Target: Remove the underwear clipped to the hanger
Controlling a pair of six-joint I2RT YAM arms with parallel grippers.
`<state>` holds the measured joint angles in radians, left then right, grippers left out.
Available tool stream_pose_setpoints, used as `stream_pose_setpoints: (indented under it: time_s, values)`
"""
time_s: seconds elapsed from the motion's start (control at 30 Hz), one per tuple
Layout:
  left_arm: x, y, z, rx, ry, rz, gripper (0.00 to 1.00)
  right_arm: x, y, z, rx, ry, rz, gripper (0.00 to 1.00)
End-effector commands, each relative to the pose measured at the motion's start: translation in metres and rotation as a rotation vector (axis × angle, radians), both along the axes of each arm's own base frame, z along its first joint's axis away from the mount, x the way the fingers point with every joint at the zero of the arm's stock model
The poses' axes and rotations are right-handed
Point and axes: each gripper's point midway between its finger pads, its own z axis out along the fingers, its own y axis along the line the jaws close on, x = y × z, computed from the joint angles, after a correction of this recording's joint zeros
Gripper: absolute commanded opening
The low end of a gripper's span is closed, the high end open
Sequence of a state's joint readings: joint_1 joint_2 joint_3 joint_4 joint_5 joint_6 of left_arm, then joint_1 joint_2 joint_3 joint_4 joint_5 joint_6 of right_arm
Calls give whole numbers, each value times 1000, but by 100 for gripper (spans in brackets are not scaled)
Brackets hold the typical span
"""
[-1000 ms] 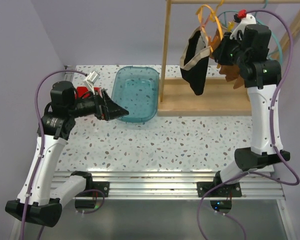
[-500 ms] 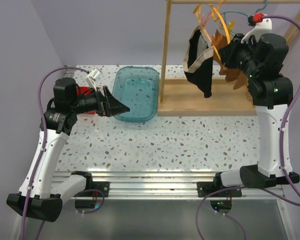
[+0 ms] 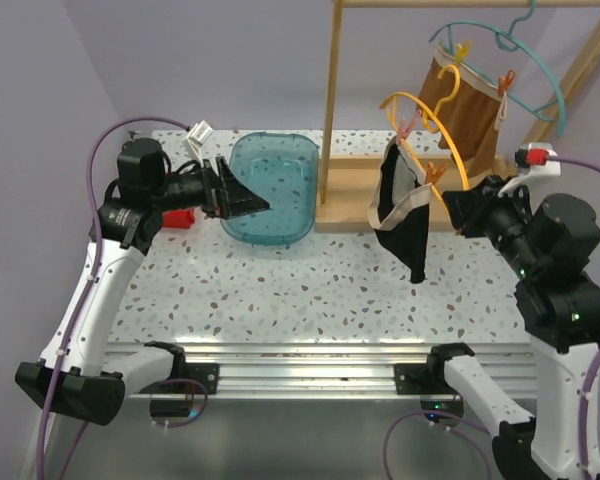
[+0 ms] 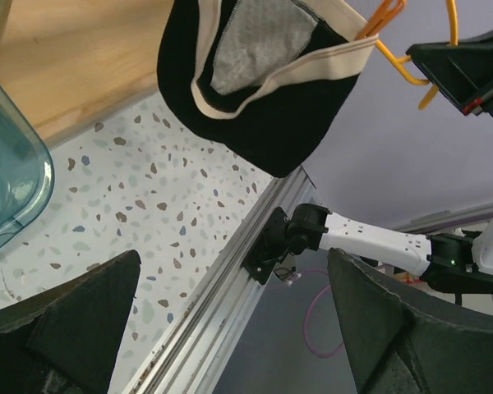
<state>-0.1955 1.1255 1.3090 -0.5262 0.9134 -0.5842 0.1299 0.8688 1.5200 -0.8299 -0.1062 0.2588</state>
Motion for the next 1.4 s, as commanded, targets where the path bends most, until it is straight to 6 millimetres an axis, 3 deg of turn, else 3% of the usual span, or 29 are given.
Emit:
stream_pose_setpoints:
  time_s: [0.0,0.2,0.3,0.4,0.53,0.6,0.67,0.73,0.77,0.8,0.87,0.93,1.07,1.3,1.37]
  values:
    - [-4,-15,28,-35,-81,-65,99,-21,8,3,45,-31,51,0]
    - [-9,-39,20,-37,-44,-108,99,-61,19,-30,103,62,119,0]
    - [-15,-56,7,-23,-5,-128,99,-74,4,-47,88,75,41,0]
    - [-23,-70,-2,-27,23,-142,99,-76,-9,-51,77,71,-38,0]
    - [-38,-103,-10,-42,54,-162,98,-73,-11,-42,80,60,-49,0]
    - [-51,-127,-16,-23,74,-203,98,-72,-1,-50,85,96,3,0]
    - [-49,-146,-26,-4,102,-193,95,-70,5,-65,93,144,33,0]
    - [-60,-173,-16,-1,84,-209,93,-72,8,-78,107,173,44,0]
    - [-50,-181,-22,20,81,-164,92,-75,10,-85,117,183,49,0]
    - [-55,-189,-11,8,57,-171,92,-76,12,-87,123,189,57,0]
    - [-43,-201,-19,34,48,-137,91,-78,17,-96,139,216,81,0]
    - [-42,-212,-13,29,26,-138,89,-79,21,-98,163,239,94,0]
    - [-32,-234,-27,73,-2,-136,85,-82,27,-102,211,310,100,0]
    - [-38,-258,-27,51,16,-118,82,-86,26,-109,216,317,93,0]
    - [-36,-266,-37,75,38,-103,80,-85,26,-112,220,318,90,0]
